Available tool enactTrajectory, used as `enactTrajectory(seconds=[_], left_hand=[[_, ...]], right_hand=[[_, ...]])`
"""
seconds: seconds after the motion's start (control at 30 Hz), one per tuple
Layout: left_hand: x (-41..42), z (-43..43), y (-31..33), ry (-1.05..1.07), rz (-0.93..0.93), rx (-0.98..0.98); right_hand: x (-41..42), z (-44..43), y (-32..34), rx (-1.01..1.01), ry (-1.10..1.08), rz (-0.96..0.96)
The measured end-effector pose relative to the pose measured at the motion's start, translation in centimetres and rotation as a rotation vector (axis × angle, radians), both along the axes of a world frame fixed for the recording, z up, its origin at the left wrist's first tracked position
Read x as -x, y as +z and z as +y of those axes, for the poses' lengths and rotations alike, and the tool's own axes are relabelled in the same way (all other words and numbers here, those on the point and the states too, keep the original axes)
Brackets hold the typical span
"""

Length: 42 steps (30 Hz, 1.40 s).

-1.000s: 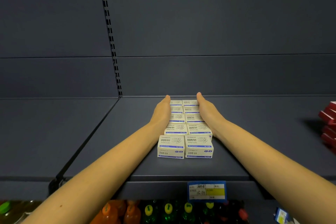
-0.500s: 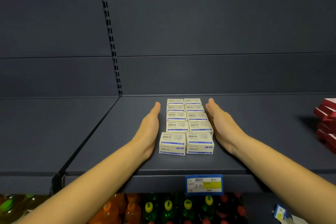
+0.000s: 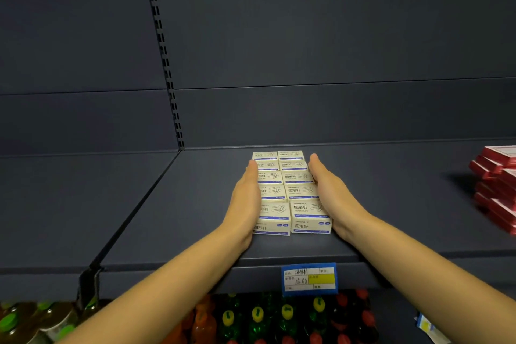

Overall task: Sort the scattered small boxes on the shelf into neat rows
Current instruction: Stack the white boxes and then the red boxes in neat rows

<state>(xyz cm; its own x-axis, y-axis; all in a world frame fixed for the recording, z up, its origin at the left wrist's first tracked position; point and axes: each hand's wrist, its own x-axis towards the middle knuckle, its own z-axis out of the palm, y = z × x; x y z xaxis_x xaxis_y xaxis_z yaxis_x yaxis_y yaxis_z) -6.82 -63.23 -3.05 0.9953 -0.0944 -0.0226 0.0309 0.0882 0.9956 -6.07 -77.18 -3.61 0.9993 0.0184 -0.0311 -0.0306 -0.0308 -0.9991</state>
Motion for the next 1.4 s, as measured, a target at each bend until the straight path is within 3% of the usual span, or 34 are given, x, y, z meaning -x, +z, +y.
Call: enactTrajectory(seconds=[0.1,0.17,0.27,0.33,0.47,0.57,0.9,1.2,1.4], left_hand=[[0.2,0.4,0.1,-0.020,0.003,-0.010],[-0.1,0.9,0.3,0.031,-0.122,-0.094],[0.0,1.5,1.8,0.068,-0.433,-0.374],[0.3,1.2,3.2,-0.017,-0.571,-0.537],[1.5,-1.9,6.1,-0.163,-0.724,-0.741],[2.3,-5.7,7.5,-0.220,-0.798,-0.801],[2.3,-21.2,7.1,-0.218,-0.918,-0.870],[0.3,-27.9,6.8,-0.309,-0.638,-0.871],[-0.4,-28.4,6.8,-0.355,-0.590,-0.863]], right_hand=[[0.6,-0.3,0.3,0.033,0.006,-0.022],[1.1,-1.3,0.7,0.091,-0.031,-0.061],[2.6,-4.0,2.3,0.358,-0.043,-0.220],[3.5,-6.3,3.9,0.574,0.032,-0.301],[5.8,-11.2,7.3,1.014,0.061,-0.449],[7.1,-15.6,9.1,1.173,0.046,-0.488],[7.8,-33.5,11.7,1.169,0.102,-0.417],[6.3,-41.7,10.2,1.189,0.160,-0.326],[5.8,-42.9,8.9,1.188,0.244,-0.289]])
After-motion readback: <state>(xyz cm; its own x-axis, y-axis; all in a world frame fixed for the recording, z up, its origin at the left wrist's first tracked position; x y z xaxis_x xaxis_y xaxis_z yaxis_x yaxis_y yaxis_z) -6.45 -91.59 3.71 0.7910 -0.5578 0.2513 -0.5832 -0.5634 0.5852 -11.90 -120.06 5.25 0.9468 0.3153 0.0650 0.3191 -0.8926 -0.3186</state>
